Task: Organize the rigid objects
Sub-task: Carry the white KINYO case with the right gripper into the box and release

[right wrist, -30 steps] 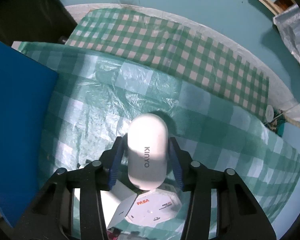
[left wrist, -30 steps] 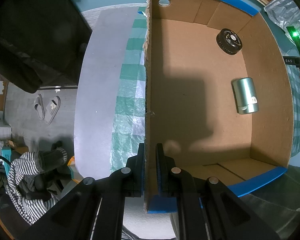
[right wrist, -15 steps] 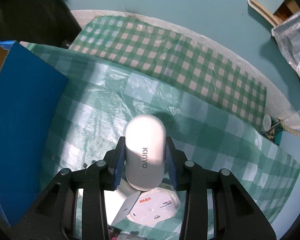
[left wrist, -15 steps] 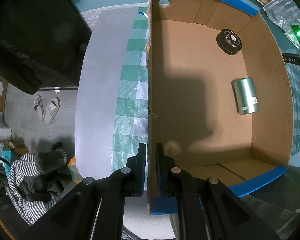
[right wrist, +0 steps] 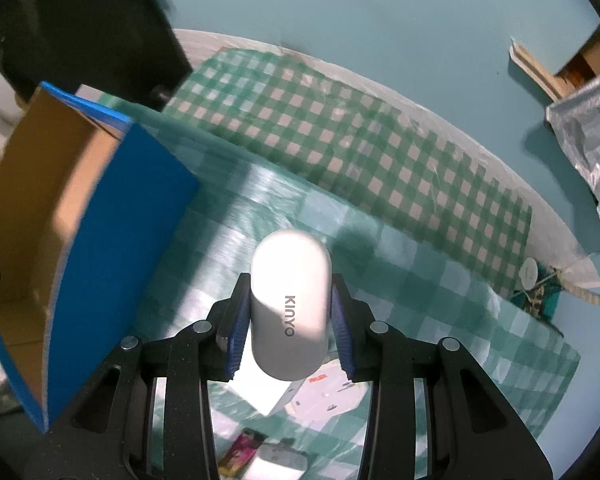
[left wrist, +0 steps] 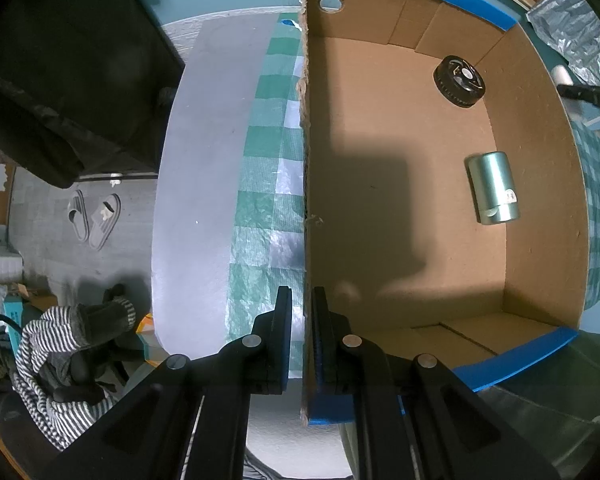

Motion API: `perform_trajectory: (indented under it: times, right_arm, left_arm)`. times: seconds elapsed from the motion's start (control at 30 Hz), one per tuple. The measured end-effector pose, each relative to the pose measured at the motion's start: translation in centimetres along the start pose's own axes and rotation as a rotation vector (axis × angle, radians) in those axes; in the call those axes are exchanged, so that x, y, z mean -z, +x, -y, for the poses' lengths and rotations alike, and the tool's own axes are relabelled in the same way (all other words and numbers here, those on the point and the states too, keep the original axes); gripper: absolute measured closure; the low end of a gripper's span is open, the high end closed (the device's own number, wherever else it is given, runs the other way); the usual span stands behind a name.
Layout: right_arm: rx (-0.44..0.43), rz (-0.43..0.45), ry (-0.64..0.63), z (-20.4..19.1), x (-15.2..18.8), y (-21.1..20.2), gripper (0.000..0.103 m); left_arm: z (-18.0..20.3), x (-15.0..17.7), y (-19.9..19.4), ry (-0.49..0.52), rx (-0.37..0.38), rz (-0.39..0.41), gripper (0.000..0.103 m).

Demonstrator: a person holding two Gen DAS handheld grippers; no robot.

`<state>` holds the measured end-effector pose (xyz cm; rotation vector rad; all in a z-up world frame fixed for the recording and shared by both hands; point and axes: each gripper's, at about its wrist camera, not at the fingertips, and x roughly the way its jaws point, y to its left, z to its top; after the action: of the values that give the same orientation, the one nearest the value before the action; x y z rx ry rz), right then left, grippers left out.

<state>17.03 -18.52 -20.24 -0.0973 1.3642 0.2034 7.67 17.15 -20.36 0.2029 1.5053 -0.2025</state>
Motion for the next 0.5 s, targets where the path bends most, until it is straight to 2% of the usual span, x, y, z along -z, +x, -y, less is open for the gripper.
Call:
perform_trajectory:
  times: [0.23,0.5]
  right_arm:
    - [-0.037,0.042,-0.058,-2.8,-1.6,-3.4,0.066]
    - [-0.063,0.056,-0.132,-6.3,-3.2,-5.3,0.066]
  left_arm:
    - [-0.1,0.1,0.1,-0.001,0.004,0.002,0.094]
    - [0.0,0.2,0.1,0.001,0.006,0.004,0.094]
